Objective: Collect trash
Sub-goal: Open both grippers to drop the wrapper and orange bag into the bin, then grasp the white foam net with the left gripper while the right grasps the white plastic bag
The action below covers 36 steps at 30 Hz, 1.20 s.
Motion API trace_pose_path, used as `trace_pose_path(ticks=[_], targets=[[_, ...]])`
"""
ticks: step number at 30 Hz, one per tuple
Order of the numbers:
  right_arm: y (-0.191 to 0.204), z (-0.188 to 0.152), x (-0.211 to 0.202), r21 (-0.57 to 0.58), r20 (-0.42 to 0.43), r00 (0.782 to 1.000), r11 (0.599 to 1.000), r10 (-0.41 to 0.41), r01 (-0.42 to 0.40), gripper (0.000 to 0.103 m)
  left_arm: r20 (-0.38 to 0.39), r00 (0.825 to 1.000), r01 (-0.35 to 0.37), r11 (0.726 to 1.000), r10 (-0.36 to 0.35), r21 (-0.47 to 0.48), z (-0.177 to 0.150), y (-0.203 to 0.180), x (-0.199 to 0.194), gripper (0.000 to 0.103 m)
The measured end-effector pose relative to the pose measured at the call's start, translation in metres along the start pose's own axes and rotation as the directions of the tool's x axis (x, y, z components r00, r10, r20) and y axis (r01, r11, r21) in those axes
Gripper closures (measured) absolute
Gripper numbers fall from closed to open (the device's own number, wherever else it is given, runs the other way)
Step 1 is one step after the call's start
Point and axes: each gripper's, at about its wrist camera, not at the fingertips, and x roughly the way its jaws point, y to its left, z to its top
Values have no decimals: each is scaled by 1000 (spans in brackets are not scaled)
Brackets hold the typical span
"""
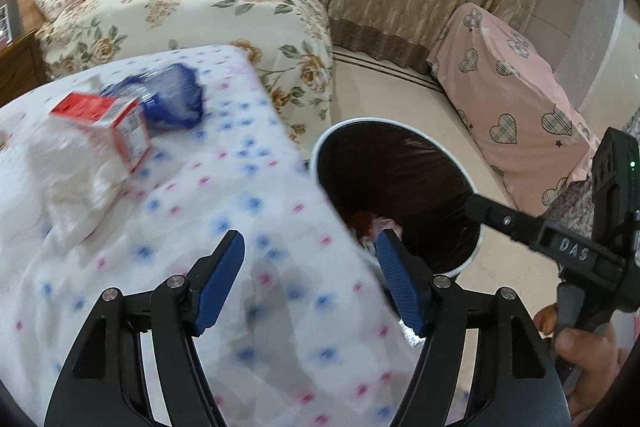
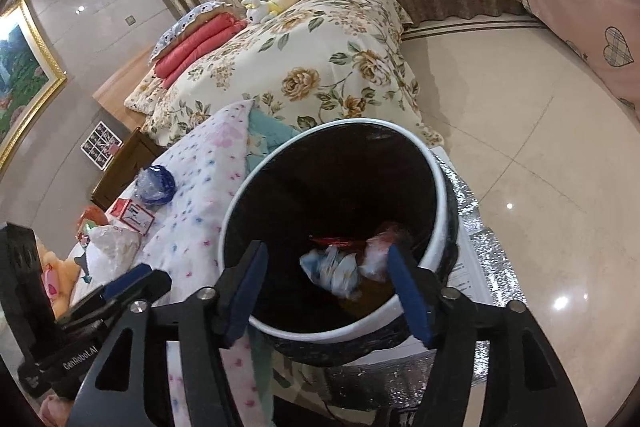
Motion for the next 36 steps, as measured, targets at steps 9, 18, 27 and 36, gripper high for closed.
trace_pose_path(ticks=[9,18,27,36], targets=[[40,-12,10,-39,-29,997,997,66,-68,22,22,998,-58,995,60,-76,-25,43,-32,33],[80,-27,23,-93,-82,990,989,111,-118,14,35,991,-121,976,129,-179,-46,92,-61,33],[120,-37,31,-144,-110,981,974,160,-175,3,42,979,-180,948,197,-261,-62,138,-84,33],[164,-47,48,-218,-158,971,952,181,-213,3,41,968,-220,920,246,-324,-63,179,-96,33]])
